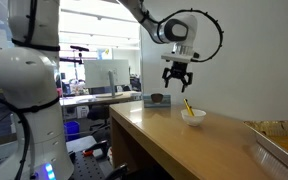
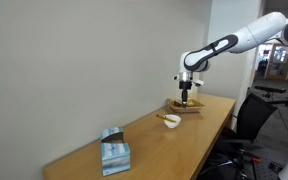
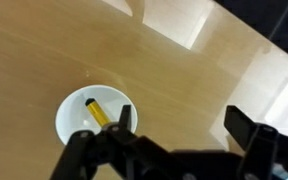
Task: Pick up the pen and put it in the bowl
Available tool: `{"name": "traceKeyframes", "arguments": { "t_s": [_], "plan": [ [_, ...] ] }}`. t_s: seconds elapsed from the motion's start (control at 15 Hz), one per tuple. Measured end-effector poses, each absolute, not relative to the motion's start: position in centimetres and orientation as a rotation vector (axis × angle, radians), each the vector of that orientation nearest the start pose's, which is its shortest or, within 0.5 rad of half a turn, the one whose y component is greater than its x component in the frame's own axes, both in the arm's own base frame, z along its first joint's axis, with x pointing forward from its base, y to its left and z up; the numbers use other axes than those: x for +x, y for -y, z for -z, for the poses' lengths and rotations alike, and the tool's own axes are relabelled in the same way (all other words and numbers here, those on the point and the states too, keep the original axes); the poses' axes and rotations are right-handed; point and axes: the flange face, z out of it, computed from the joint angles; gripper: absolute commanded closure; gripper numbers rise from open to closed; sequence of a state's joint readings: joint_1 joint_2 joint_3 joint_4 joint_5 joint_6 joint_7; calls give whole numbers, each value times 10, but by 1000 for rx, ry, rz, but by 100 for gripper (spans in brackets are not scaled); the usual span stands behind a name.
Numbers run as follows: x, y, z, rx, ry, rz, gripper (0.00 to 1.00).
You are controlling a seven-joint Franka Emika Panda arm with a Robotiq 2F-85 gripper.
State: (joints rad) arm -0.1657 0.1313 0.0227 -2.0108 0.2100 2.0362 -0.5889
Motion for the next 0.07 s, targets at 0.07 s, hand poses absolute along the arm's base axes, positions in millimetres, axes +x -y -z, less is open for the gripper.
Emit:
{"name": "traceKeyframes", "arguments": {
  "t_s": [0.07],
  "plan": [
    [559, 71, -387, -2891, 484, -77, 0]
  ]
}}
